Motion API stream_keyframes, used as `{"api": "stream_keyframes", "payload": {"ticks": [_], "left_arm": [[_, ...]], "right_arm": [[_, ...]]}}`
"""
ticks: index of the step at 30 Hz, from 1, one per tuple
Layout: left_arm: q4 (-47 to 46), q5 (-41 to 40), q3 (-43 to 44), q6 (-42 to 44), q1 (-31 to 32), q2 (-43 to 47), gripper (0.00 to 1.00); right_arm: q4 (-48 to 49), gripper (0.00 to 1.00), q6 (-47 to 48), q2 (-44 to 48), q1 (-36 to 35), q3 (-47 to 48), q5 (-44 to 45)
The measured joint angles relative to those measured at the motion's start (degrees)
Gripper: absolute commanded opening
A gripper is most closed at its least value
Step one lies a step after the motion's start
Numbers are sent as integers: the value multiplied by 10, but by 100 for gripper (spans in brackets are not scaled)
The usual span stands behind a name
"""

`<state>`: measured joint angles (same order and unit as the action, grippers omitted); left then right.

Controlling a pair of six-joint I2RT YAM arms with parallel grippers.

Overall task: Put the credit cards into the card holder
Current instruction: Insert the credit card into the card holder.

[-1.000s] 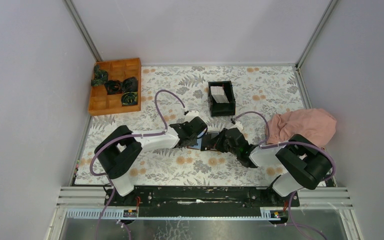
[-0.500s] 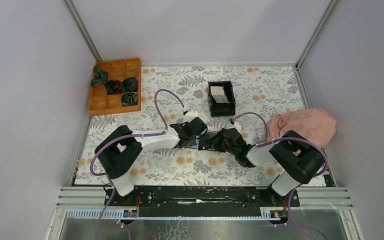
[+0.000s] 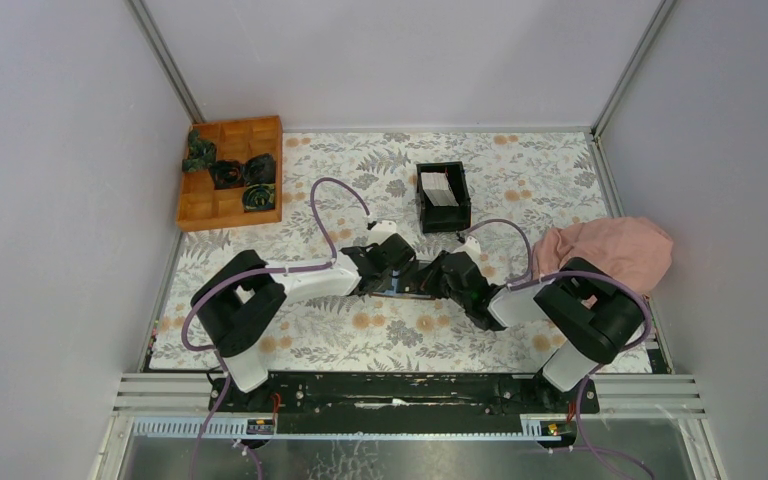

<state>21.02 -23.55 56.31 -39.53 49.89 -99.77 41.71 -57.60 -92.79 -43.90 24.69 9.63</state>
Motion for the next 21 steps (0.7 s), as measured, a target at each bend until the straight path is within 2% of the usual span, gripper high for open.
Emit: {"api": "stream_keyframes", "payload": {"ticks": [10,21], "left_arm": [[1,-14,2,2,0,-5,0],[5,-20,6,2,1,-9,0]], "right_arm": [[50,0,4,-38,1,8,-3],[91,0,3,-39,0,-21,-22]]}}
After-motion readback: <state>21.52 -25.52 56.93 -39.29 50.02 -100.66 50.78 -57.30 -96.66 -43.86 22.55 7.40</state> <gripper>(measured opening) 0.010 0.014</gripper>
